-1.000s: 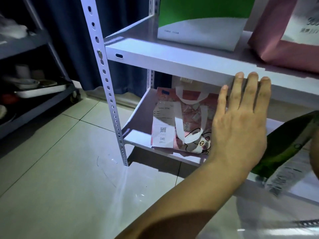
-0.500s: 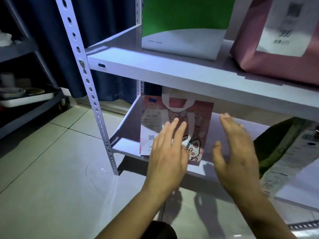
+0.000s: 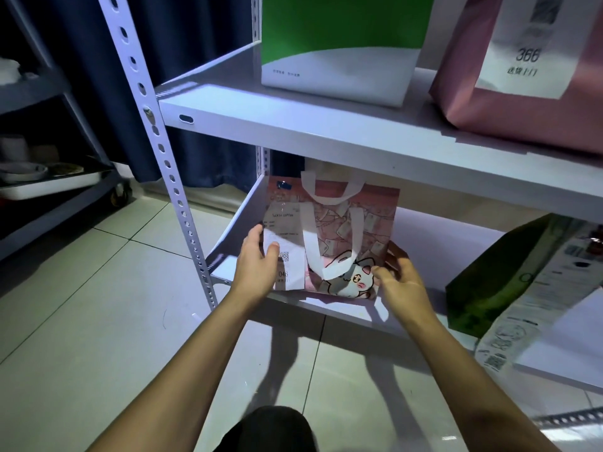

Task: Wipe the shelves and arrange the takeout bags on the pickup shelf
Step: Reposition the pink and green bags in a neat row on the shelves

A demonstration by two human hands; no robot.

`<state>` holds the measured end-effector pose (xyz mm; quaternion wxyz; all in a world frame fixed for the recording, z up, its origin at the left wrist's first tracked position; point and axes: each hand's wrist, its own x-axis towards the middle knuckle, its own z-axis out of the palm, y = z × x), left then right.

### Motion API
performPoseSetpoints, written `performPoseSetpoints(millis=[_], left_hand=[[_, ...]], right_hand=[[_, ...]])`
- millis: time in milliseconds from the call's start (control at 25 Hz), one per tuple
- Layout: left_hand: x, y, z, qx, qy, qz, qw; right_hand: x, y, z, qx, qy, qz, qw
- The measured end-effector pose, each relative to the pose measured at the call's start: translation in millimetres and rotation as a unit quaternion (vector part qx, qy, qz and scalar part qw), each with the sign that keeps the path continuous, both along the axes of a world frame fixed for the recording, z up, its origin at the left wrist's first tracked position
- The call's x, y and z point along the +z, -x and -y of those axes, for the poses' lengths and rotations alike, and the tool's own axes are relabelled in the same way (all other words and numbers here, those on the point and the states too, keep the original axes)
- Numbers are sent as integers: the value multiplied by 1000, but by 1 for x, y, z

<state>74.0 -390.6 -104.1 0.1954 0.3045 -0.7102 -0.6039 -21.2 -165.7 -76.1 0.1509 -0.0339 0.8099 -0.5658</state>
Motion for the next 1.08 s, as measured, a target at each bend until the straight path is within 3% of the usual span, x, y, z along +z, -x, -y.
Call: performPoseSetpoints(millis=[200,360,520,880,960,1080], left_hand=[[8,-37,-2,90,-7,-48,995],[28,-83,-8,92,-58,-112,988],[53,-127,-8,93,-137,-149,975],[138,-185,34,148,-129,-256,946],[154,-184,41,147,-121,-279,941],[172,-180,45,136,-116,-299,938]], right_hand=[[6,-8,-9,9,-7,-72,997],[23,-34,-7,6,-19,-70,997],[44,-66,-5,96,-17,-54,994],[199,-96,23,249,41,-164,954],[227,-92,35,236,17,-206,950],[260,-68,56,115,15,-290,950]])
